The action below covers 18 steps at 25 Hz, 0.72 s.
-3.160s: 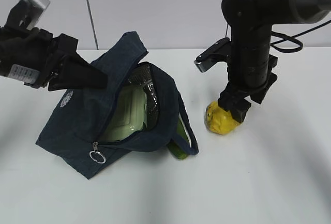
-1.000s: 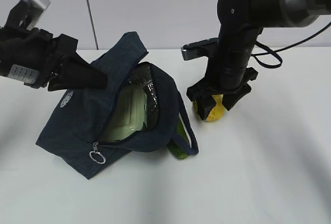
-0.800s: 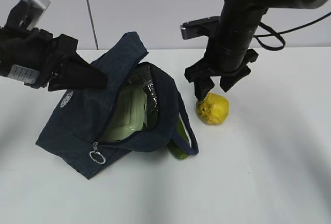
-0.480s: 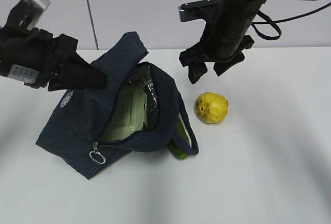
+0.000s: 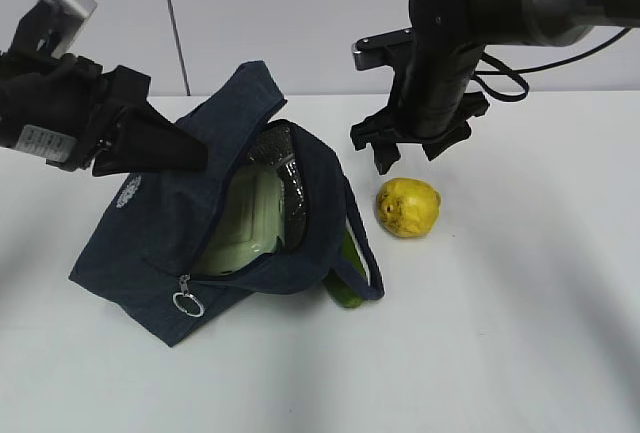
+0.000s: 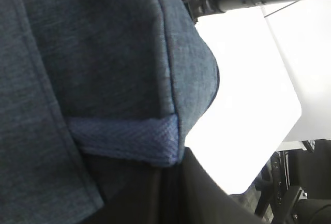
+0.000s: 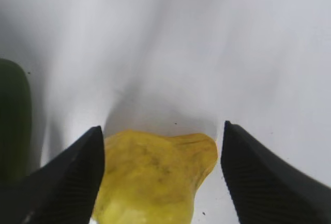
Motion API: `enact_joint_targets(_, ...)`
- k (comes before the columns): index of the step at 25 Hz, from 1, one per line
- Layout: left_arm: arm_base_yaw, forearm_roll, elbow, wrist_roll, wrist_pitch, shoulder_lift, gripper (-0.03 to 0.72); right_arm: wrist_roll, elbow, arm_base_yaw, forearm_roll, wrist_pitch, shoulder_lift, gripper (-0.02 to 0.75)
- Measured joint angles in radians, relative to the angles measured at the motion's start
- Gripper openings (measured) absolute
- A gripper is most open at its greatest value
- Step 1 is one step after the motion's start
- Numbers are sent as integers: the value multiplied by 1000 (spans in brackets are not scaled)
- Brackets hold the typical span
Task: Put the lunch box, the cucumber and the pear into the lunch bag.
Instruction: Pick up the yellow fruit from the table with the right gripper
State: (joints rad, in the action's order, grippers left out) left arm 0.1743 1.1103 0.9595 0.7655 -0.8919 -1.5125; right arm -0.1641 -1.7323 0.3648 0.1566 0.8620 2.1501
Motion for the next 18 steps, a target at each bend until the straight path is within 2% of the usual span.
enact_joint_targets(5, 0, -1, 0, 0, 0, 0, 1, -15, 0, 0, 14, 7, 24, 548)
enact_joint_targets(18, 0, -1, 0, 0, 5, 0, 1, 46, -4, 0, 14, 154, 26, 548)
